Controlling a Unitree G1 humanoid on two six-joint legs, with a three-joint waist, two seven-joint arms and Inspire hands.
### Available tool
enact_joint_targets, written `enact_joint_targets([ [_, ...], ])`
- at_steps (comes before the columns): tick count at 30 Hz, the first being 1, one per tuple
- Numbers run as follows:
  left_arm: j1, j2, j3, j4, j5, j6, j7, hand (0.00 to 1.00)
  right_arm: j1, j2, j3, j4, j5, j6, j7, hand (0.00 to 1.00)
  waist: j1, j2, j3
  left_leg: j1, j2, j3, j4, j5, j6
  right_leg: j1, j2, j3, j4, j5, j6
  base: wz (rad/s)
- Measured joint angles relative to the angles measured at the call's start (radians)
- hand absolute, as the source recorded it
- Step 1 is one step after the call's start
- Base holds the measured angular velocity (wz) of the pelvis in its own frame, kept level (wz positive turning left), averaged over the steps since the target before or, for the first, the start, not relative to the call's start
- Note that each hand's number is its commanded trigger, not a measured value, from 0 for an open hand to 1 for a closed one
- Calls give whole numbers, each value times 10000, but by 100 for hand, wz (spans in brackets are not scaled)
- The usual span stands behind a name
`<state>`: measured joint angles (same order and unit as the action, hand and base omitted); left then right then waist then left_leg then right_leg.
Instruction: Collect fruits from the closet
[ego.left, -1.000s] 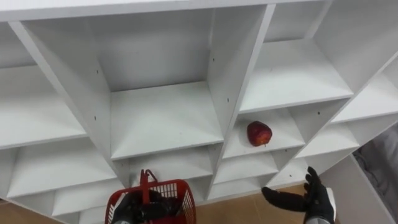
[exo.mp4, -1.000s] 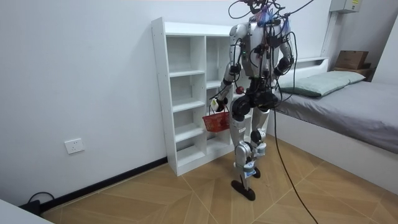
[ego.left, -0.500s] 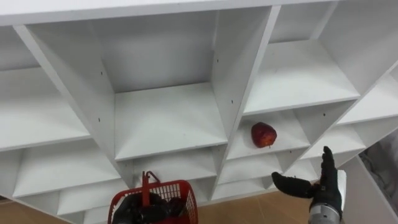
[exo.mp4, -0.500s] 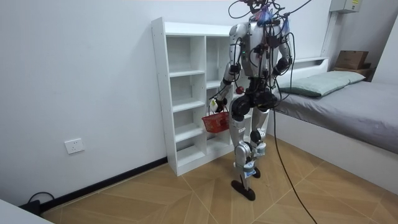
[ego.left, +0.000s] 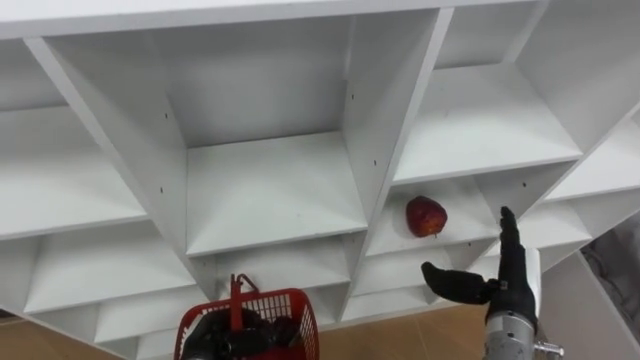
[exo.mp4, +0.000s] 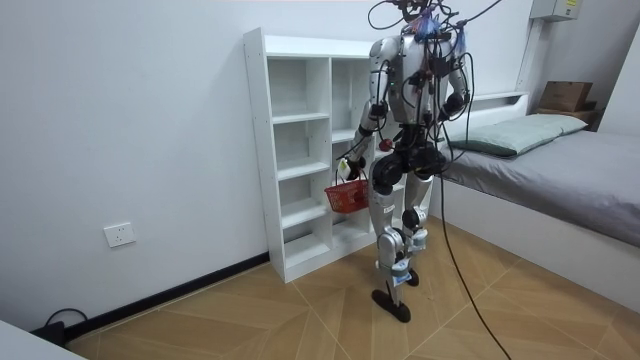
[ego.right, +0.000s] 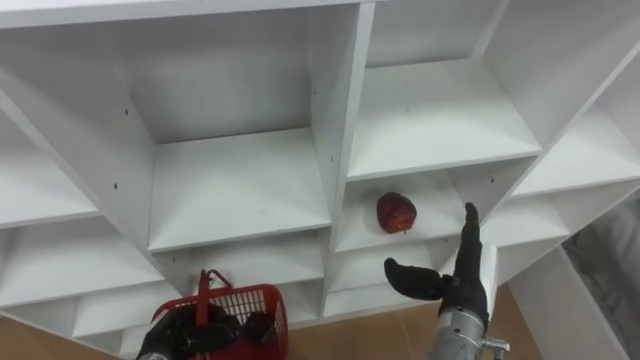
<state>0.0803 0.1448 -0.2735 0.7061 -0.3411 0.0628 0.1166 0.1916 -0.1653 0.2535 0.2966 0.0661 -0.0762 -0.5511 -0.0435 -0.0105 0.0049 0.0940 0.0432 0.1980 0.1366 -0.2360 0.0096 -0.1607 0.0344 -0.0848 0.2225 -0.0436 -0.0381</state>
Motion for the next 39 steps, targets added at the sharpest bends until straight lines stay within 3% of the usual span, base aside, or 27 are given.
enact_joint_targets([
  [25, -33, -6, -20, -1, 20, -72, 7, 100, -70, -101, 378, -744, -842, -186, -157, 0, -4, 31, -14, -152, -16, -117, 69, -1, 0, -95, 4, -1, -18, 2, -3, 0],
  [30, -162, -7, -5, -2, 2, -71, -33, 100, -220, -336, 351, -727, -791, -185, -203, 0, 160, 64, 8, -205, -14, -114, 76, -1, -1, -148, 5, -5, -3, 5, -8, 0],
  [39, -216, 109, 67, -2, 17, -67, -401, 100, -835, -342, 270, -242, -651, -185, -469, 0, 224, 95, 28, -330, -16, -209, 159, -1, -2, -171, -78, -232, -21, 0, -21, 4],
])
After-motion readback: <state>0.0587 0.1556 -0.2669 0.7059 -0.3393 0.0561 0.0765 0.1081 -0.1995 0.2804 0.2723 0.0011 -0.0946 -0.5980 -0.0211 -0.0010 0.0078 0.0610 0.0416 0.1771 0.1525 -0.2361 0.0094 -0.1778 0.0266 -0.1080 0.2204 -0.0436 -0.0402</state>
